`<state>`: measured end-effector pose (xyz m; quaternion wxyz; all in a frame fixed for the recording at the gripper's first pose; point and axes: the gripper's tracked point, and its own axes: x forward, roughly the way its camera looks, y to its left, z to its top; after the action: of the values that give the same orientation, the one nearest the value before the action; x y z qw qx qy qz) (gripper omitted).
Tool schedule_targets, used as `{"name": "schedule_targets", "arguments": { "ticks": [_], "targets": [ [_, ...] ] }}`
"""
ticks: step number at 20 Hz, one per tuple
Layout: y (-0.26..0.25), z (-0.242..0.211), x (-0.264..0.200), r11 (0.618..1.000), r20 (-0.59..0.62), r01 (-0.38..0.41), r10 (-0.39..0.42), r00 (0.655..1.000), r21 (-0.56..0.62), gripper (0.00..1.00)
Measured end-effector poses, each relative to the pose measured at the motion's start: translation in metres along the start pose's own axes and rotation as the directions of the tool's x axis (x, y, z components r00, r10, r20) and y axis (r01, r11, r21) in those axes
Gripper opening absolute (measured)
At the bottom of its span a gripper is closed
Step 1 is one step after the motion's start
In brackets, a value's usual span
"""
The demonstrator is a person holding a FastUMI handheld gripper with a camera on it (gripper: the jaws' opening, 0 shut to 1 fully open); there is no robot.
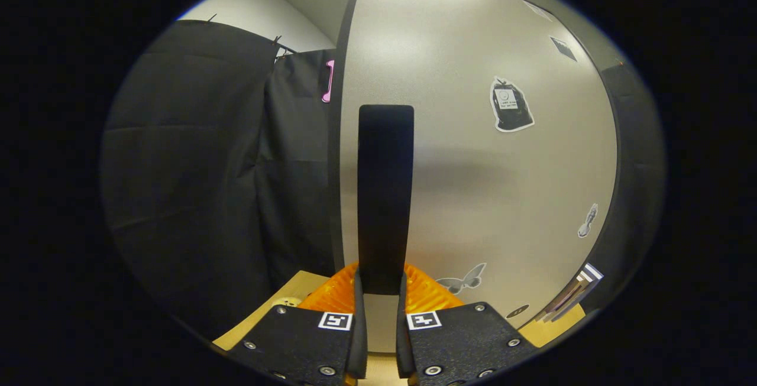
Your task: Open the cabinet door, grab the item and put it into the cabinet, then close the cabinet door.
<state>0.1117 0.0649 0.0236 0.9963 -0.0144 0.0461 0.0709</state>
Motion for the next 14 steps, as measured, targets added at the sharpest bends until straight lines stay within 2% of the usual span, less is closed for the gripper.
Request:
{"name": "schedule_targets", "arguments": {
  "ticks": [14],
  "targets": [
    [-0.019, -0.023, -0.11, 0.977, -0.004, -0.212, 0.212, 0.977, 0.022, 0.19]
  ]
}}
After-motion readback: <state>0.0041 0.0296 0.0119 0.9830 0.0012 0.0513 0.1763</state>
